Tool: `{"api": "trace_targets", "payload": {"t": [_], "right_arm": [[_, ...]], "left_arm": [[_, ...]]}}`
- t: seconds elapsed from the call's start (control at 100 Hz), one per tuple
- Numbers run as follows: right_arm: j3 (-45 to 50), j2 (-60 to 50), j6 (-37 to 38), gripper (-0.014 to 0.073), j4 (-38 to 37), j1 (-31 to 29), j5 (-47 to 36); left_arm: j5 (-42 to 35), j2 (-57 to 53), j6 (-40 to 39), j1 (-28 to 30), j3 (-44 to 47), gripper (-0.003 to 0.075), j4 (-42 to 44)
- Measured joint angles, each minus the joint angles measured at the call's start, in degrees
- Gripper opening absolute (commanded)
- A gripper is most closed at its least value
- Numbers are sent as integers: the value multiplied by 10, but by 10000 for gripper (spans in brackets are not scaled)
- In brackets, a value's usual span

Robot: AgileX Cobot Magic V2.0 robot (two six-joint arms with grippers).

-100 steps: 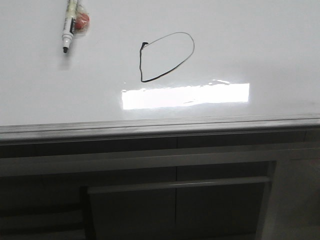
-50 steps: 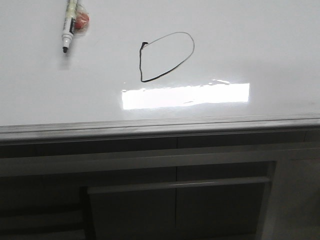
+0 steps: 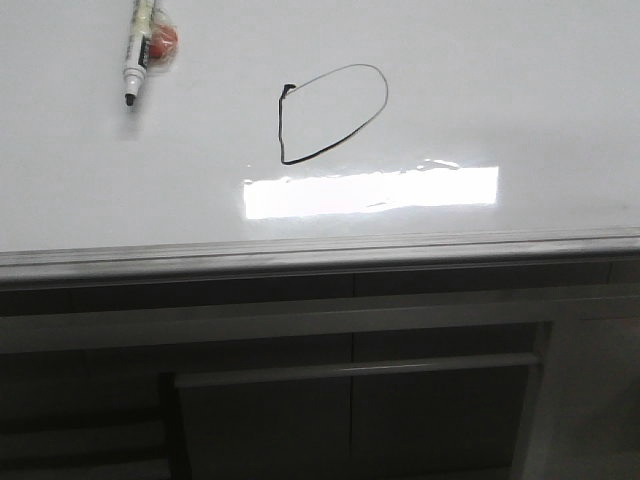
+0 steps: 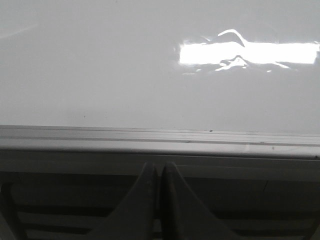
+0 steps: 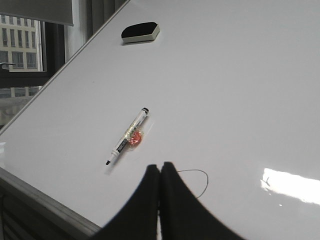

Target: Write number 0 on whiteboard

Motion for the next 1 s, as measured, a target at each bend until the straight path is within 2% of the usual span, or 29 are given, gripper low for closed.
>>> {"api": "trace_targets", "payload": {"t": [0.33, 0.49, 0.58, 0.63, 0.69, 0.8, 0.85, 1.0], "right_arm": [[13, -8, 0, -69, 0, 0, -3], [73, -49, 0, -69, -2, -18, -18], [120, -88, 6, -69, -50, -49, -27], [145, -112, 39, -69, -87, -78, -27], [172, -140, 120, -69, -143, -112, -14], [186, -176, 262, -69, -238, -176, 69], [186, -180, 294, -69, -263, -196, 109], [186, -180, 321, -69, -286, -218, 230]], "left_arm": [[0, 0, 0, 0, 0, -20, 0], [0, 0, 0, 0, 0, -20, 0], [0, 0, 0, 0, 0, -20, 0], [0, 0, 0, 0, 0, -20, 0], [0, 0, 0, 0, 0, -20, 0], [0, 0, 0, 0, 0, -20, 0], [0, 0, 0, 0, 0, -20, 0], [1, 0, 0, 0, 0, -20, 0]]}}
